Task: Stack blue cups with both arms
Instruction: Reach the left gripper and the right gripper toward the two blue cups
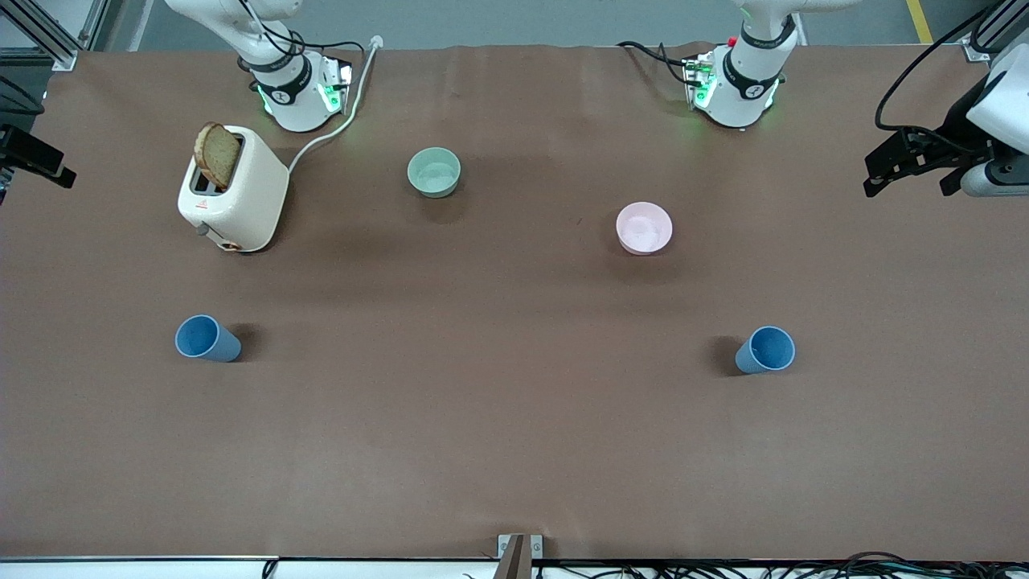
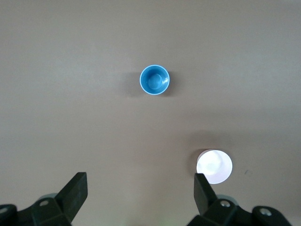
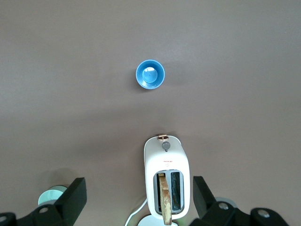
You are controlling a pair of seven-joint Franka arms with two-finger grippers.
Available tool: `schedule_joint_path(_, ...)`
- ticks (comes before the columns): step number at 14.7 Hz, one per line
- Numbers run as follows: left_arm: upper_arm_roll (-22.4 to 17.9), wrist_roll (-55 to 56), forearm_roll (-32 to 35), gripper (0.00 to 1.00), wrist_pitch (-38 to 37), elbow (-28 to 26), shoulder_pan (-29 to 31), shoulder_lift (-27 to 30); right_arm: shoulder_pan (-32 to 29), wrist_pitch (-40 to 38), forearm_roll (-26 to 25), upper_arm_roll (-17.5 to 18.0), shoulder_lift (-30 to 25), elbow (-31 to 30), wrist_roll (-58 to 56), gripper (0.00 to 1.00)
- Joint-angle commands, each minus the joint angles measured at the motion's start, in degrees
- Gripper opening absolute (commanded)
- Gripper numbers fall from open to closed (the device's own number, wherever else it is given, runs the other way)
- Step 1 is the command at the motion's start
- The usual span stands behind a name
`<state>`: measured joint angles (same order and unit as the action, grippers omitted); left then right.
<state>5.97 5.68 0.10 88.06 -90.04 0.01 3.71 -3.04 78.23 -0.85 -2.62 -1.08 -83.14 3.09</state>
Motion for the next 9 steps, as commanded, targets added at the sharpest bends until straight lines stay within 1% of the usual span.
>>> schedule_joint_path(1,-0.4,-1.1,-0.5,1.0,-0.1,1.2,0.1,-0.7,-0.3,-0.5,0.3,0.2,0.0,0.4,-0.2,1.0)
schedule_joint_path(5,-0.7,-2.5,0.0,1.0,-1.2,2.6,0.2,-1.4,-0.3,-0.5,0.3,0.2,0.0,0.3,-0.1,1.0)
schedule_joint_path(7,-0.8,-2.8,0.2,1.0,0.9,2.4,0.2,-4.8,-0.3,-0.4,0.3,0.2,0.0,0.3,-0.1,1.0)
schedule_joint_path(9,-1.0,-2.6,0.6,1.0,5.6,1.6,0.1,-8.3,-0.3,-0.5,0.3,0.2,0.1,0.4,-0.1,1.0)
